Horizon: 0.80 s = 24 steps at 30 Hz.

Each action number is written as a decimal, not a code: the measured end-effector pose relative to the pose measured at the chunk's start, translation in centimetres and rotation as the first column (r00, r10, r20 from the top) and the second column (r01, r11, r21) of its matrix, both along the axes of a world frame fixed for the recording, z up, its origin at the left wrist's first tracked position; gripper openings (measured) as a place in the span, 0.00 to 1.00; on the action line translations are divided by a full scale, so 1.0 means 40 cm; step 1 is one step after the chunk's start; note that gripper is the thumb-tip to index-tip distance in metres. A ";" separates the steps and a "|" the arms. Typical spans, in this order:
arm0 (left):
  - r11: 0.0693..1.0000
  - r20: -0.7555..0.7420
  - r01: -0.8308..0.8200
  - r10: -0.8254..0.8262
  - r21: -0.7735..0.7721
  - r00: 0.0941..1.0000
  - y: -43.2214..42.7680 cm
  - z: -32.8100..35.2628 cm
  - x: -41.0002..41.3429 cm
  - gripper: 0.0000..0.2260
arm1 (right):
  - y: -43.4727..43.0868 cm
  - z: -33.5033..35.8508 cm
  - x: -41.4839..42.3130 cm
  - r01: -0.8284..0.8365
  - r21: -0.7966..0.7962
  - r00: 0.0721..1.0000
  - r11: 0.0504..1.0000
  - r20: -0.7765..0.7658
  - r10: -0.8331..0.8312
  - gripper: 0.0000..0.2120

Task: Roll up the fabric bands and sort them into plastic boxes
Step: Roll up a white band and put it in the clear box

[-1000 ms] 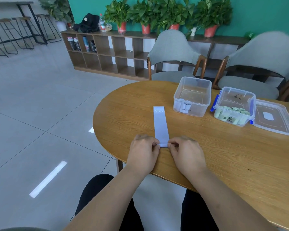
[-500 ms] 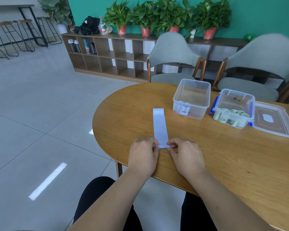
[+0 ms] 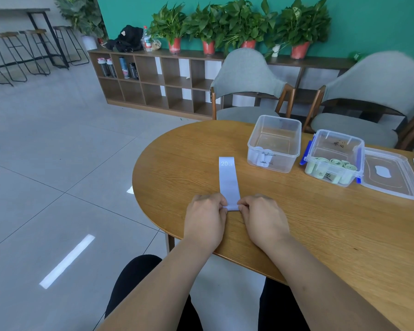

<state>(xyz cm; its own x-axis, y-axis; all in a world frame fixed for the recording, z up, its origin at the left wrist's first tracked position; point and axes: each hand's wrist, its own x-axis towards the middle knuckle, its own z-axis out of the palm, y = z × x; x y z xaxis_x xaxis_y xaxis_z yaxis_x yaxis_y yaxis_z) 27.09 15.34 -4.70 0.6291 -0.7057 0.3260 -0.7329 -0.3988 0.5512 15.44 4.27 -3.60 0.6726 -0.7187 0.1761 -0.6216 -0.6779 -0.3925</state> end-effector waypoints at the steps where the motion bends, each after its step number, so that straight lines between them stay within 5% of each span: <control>1: 1.000 0.008 0.004 -0.004 0.007 1.000 -0.002 0.001 0.003 0.05 | -0.001 0.001 0.002 0.004 -0.001 1.000 1.000 -0.004 -0.004 0.11; 7: 0.999 0.053 0.021 -0.023 0.047 0.998 -0.012 0.001 0.020 0.05 | 0.005 0.008 0.004 0.051 0.013 0.997 0.999 0.055 -0.051 0.06; 24: 0.999 0.059 -0.002 -0.001 0.047 0.998 -0.015 0.004 0.015 0.08 | -0.005 0.005 0.017 0.057 0.019 0.996 0.998 0.072 -0.059 0.09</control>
